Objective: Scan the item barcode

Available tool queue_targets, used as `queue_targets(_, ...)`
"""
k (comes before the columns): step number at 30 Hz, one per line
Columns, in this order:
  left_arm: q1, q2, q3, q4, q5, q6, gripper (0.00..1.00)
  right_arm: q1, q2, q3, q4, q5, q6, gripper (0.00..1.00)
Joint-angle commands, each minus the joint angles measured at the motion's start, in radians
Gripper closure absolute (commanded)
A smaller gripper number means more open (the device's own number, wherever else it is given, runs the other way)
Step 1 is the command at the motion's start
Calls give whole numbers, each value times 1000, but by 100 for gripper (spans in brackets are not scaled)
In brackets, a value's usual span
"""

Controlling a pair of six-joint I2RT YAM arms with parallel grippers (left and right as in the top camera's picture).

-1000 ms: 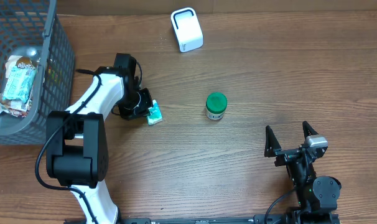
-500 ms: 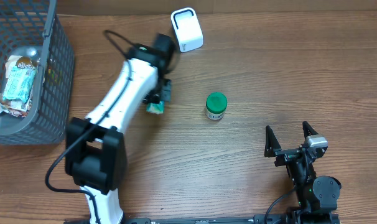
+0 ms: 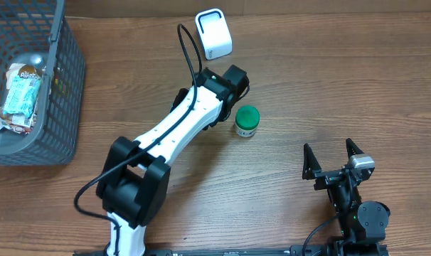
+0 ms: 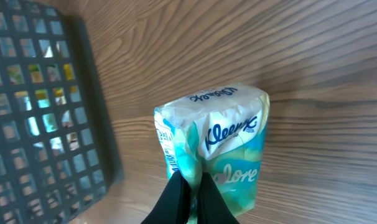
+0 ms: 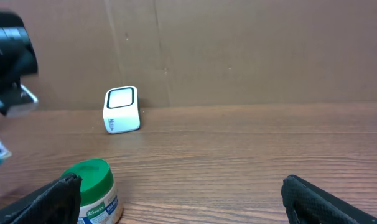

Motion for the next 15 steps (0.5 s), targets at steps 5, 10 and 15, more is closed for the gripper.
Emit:
queue_targets(5,0,117,-29,1,-107,-26,96,5,-6,-11,3,-2,-1,0)
queue_targets(10,0,158,-30,7,-106,-36,96,5,-6,-11,3,-2,-1,0)
queue_targets(15,0,167,-31,8,-92,-75,96,5,-6,-11,3,-2,-1,0)
